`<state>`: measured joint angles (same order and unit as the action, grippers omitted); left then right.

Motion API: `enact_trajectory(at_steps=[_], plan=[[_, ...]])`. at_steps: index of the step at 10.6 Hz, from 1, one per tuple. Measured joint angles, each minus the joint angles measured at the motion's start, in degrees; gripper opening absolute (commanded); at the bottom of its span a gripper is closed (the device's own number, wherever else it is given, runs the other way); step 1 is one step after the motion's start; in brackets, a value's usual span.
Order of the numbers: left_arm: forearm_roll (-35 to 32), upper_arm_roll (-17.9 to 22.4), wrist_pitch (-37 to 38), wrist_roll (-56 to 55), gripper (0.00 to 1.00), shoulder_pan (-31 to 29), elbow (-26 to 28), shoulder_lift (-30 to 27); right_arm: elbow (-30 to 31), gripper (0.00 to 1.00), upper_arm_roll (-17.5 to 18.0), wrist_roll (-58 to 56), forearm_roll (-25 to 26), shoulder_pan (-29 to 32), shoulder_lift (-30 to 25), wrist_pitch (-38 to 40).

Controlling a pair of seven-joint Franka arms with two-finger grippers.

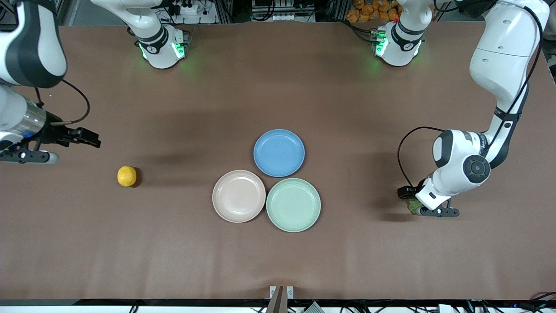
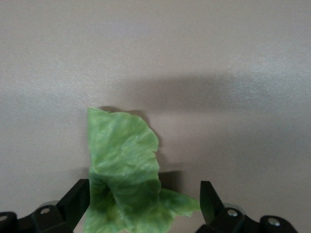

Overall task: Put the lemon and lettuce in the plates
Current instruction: 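Reach the left gripper down to the lettuce while the right gripper reaches the lemon, then close the left gripper on the lettuce while the right gripper grasps the lemon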

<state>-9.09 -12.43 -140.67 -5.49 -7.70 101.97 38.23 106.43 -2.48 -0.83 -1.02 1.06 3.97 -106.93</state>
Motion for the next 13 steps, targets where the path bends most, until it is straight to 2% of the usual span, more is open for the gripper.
enact_trajectory(at_steps=[1,4,6,8,9,11,13], plan=[[-0.4,0.2,0.0,0.0,0.97,0.0,-0.1,0.1,2.5,1.00,0.0,0.0,0.0,0.0,0.1,-3.5],[-0.5,0.2,0.0,0.0,0.72,0.2,-0.2,0.5,8.5,1.00,0.2,0.0,0.0,0.0,2.2,-12.6],[-0.5,0.3,0.0,0.0,0.50,0.2,-0.2,0.9,10.8,1.00,0.4,0.0,0.0,0.0,4.7,-17.8],[-0.7,0.6,0.0,0.0,0.34,0.2,-0.3,1.1,13.6,1.00,0.5,-1.2,0.0,0.0,7.7,-25.6],[-1.4,1.0,0.0,0.0,0.21,0.2,-0.5,1.1,15.0,1.00,0.5,-2.3,0.0,0.0,9.6,-30.0],[-2.4,1.4,0.0,0.0,0.02,0.2,-0.7,1.1,16.1,1.00,0.5,-3.5,0.0,0.1,13.5,-35.7],[-2.5,1.4,0.0,0.0,0.00,0.2,-1.0,1.1,16.0,1.00,0.4,-4.6,0.0,0.2,15.8,-37.8]])
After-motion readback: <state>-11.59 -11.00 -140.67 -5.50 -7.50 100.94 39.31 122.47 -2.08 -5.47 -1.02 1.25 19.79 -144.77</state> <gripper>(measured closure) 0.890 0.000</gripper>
